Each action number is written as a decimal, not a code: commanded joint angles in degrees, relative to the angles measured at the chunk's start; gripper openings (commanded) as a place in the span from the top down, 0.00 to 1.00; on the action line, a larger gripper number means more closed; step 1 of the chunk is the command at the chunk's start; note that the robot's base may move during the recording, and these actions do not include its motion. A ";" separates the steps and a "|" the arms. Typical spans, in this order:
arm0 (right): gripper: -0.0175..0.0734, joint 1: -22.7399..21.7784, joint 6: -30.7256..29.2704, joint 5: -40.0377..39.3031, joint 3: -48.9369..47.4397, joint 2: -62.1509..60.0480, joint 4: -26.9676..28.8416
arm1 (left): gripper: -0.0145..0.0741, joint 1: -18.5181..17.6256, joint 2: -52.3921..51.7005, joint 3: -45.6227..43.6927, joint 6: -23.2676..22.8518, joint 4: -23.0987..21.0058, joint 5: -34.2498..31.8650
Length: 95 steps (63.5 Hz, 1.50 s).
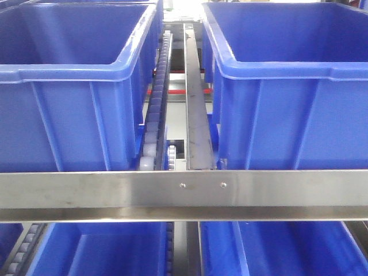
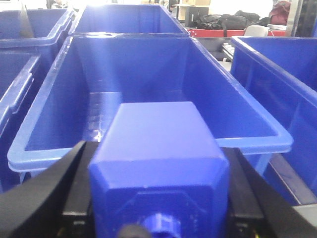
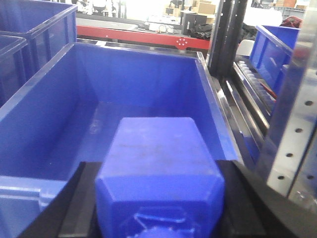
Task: Pick and sort blue part to right shelf
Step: 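Lower both held blue parts into the empty blue bins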
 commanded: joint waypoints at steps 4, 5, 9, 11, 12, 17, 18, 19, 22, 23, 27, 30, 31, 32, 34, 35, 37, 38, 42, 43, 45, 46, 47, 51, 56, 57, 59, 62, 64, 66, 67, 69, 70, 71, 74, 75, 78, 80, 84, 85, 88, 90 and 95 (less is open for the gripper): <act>0.51 -0.27 -0.26 -5.75 -1.71 0.46 -0.40 | 0.46 -0.08 0.84 -1.64 -0.46 -0.60 -4.78; 0.51 -0.27 -0.26 -5.75 -1.71 0.46 -0.40 | 0.46 -0.08 0.84 -1.64 -0.46 -0.60 -4.78; 0.51 -0.27 -0.26 -5.75 -1.71 0.46 -0.40 | 0.46 -0.08 0.84 -1.64 -0.46 -0.60 -4.78; 0.51 -0.27 -0.26 -5.75 -1.71 0.46 -0.40 | 0.46 -0.08 0.84 -1.64 -0.46 -0.60 -4.78; 0.51 -0.27 -0.26 -5.75 -1.71 0.46 -0.40 | 0.46 -0.08 0.84 -1.64 -0.46 -0.60 -4.78; 0.51 -0.27 -0.26 -5.75 -1.71 0.46 -0.40 | 0.46 -0.08 0.84 -1.64 -0.46 -0.60 -4.78; 0.51 -0.27 -0.26 -5.75 -1.71 0.46 -0.40 | 0.46 -0.08 0.84 -1.64 -0.46 -0.60 -4.78; 0.51 -0.27 -0.26 -5.75 -1.71 0.46 -0.40 | 0.46 -0.08 0.84 -1.64 -0.46 -0.60 -4.78; 0.51 -0.27 -0.26 -5.75 -1.71 0.46 -0.40 | 0.46 -0.08 0.84 -1.64 -0.46 -0.60 -4.78; 0.51 -0.27 -0.26 -5.75 -1.71 0.46 -0.40 | 0.46 -0.08 0.84 -1.64 -0.46 -0.60 -4.78; 0.51 -0.27 -0.26 -5.75 -1.71 0.46 -0.40 | 0.46 -0.08 0.84 -1.64 -0.46 -0.60 -4.78; 0.51 -0.27 -0.26 -5.75 -1.71 0.46 -0.40 | 0.46 -0.08 0.84 -1.64 -0.46 -0.60 -4.78; 0.51 -0.27 -0.26 -5.75 -1.71 0.46 -0.40 | 0.46 -0.08 0.84 -1.64 -0.46 -0.60 -4.78; 0.51 -0.27 -0.26 -5.75 -1.71 0.46 -0.40 | 0.46 -0.08 0.84 -1.64 -0.46 -0.60 -4.78; 0.51 -0.27 -0.26 -5.75 -1.71 0.46 -0.40 | 0.46 -0.08 0.84 -1.64 -0.46 -0.60 -4.78; 0.51 -0.27 -0.26 -5.75 -1.71 0.46 -0.40 | 0.46 -0.08 0.84 -1.64 -0.46 -0.60 -4.78; 0.51 -0.27 -0.26 -5.75 -1.71 0.46 -0.40 | 0.46 -0.08 0.84 -1.64 -0.46 -0.60 -4.78; 0.51 -0.27 -0.26 -5.75 -1.71 0.46 -0.40 | 0.46 -0.08 0.84 -1.64 -0.46 -0.60 -4.78; 0.51 -0.27 -0.26 -5.75 -1.71 0.46 -0.40 | 0.46 -0.08 0.84 -1.64 -0.46 -0.60 -4.78; 0.51 -0.27 -0.26 -5.75 -1.71 0.46 -0.40 | 0.46 -0.08 0.84 -1.64 -0.46 -0.60 -4.78; 0.51 -0.27 -0.26 -5.75 -1.71 0.46 -0.40 | 0.46 -0.08 0.84 -1.64 -0.46 -0.60 -4.78; 0.51 -0.27 -0.26 -5.75 -1.71 0.46 -0.40 | 0.46 -0.08 0.84 -1.64 -0.46 -0.60 -4.78; 0.51 -0.27 -0.26 -5.75 -1.71 0.46 -0.40 | 0.46 -0.08 0.84 -1.64 -0.46 -0.60 -5.08; 0.51 -0.27 -0.26 -5.75 -1.71 0.46 -0.40 | 0.46 -0.08 0.84 -1.64 -0.46 -0.60 -5.21; 0.51 -0.27 -0.26 -5.75 -1.71 0.46 -0.40 | 0.46 -0.08 0.84 -1.64 -0.46 -0.60 -5.10; 0.51 -0.27 -0.26 -5.75 -1.71 0.46 -0.40 | 0.46 -0.08 0.84 -1.64 -0.46 -0.60 -5.10; 0.51 -0.27 -0.26 -5.75 -1.71 0.46 -0.40 | 0.46 -0.08 0.84 -1.64 -0.46 -0.60 -5.23; 0.51 -0.27 -0.26 -5.75 -1.71 0.46 -0.40 | 0.46 -0.08 0.84 -1.64 -0.46 -0.60 -6.14; 0.51 -0.27 -0.26 -5.81 -1.71 0.47 -0.40 | 0.46 -0.08 0.84 -1.64 -0.46 -0.60 -6.57; 0.51 -0.27 -0.26 -5.81 -1.71 0.47 -0.40 | 0.46 -0.08 0.84 -1.64 -0.46 -0.60 -6.43; 0.51 -0.27 -0.26 -5.81 -1.71 0.47 -0.40 | 0.46 -0.08 0.84 -1.64 -0.46 -0.60 -6.43; 0.51 -0.27 -0.26 -5.81 -1.71 0.47 -0.40 | 0.46 -0.08 0.84 -1.64 -0.46 -0.60 -6.30; 0.51 -0.27 -0.26 -5.81 -1.71 0.47 -0.40 | 0.46 -0.08 0.84 -1.64 -0.46 -0.60 -6.30; 0.51 -0.27 -0.26 -5.81 -1.71 0.47 -0.40 | 0.46 -0.08 0.84 -1.64 -0.46 -0.60 -6.30; 0.51 -0.27 -0.20 -5.89 -1.71 0.47 -0.40 | 0.46 -0.08 0.84 -1.64 -0.46 -0.60 -6.30; 0.51 -0.27 -0.14 -5.98 -1.71 0.47 -0.27 | 0.46 -0.08 0.84 -1.64 -0.46 -0.60 -6.30; 0.51 -0.27 -0.14 -6.13 -1.71 0.47 0.16 | 0.46 -0.08 0.84 -1.64 -0.46 -0.48 -6.40; 0.51 -0.27 -0.14 -6.13 -1.71 0.47 0.21 | 0.46 -0.08 0.84 -1.64 -0.35 -0.49 -6.40; 0.51 -0.27 -0.14 -6.17 -1.71 0.53 0.48 | 0.46 -0.08 1.62 -1.64 0.17 0.21 -7.67; 0.51 -0.27 -0.14 -6.17 -1.71 0.53 0.58 | 0.46 -0.08 1.93 -1.64 0.59 0.35 -8.24; 0.51 -0.27 -0.14 -6.17 -1.77 0.53 0.78 | 0.46 -0.08 3.83 -2.25 2.74 0.35 -9.12; 0.51 -0.27 -0.14 -6.11 -1.84 0.53 0.80 | 0.46 -0.08 5.16 -2.90 4.16 0.35 -9.47; 0.51 -0.27 -0.14 -5.76 -2.31 0.88 0.80 | 0.46 -0.18 10.24 -5.18 6.85 0.24 -10.43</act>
